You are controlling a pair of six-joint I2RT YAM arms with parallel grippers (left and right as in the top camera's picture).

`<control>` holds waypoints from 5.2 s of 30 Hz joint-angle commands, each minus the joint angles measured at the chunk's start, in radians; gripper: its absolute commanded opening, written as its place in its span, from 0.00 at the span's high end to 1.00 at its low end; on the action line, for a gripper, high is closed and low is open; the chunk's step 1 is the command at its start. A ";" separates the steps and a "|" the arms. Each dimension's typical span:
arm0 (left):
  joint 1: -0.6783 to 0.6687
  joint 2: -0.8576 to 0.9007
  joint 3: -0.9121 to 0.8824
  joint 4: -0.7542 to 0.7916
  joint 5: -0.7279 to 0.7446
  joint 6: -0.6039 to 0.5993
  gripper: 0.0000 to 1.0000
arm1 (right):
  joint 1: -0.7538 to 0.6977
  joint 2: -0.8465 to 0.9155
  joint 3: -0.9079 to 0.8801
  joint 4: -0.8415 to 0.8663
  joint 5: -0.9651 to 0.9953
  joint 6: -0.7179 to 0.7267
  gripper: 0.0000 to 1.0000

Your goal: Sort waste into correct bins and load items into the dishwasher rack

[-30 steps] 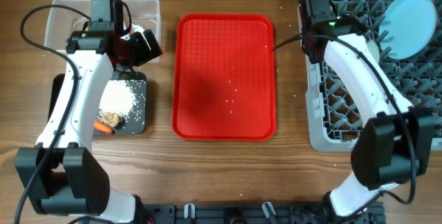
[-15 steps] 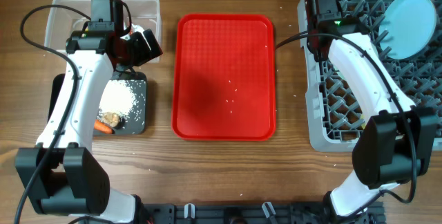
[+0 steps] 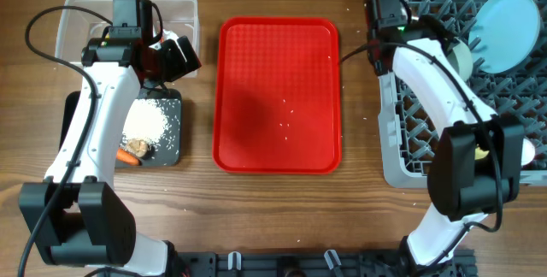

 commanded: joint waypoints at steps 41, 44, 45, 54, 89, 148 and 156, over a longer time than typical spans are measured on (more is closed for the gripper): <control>0.000 -0.011 0.001 0.002 0.012 0.002 0.00 | -0.592 -0.074 0.161 -0.248 -1.340 1.072 0.49; 0.000 -0.011 0.001 0.002 0.012 0.002 0.00 | -0.591 -0.034 0.160 -0.251 -1.338 1.072 0.80; 0.000 -0.011 0.001 0.002 0.012 0.002 0.00 | -0.591 -0.034 0.160 -0.251 -1.338 1.071 0.88; 0.000 -0.011 0.001 0.002 0.012 0.002 0.00 | -0.566 -0.027 0.080 -0.190 -1.339 1.073 0.82; 0.000 -0.011 0.001 0.002 0.011 0.002 0.00 | 0.037 -0.053 0.094 -0.355 0.027 0.560 0.96; 0.000 -0.011 0.001 0.002 0.012 0.002 0.00 | 0.200 -0.483 -0.090 0.043 -1.227 0.833 0.00; 0.000 -0.011 0.001 0.002 0.012 0.002 0.00 | -0.038 -1.112 -0.678 0.406 -1.316 0.861 0.00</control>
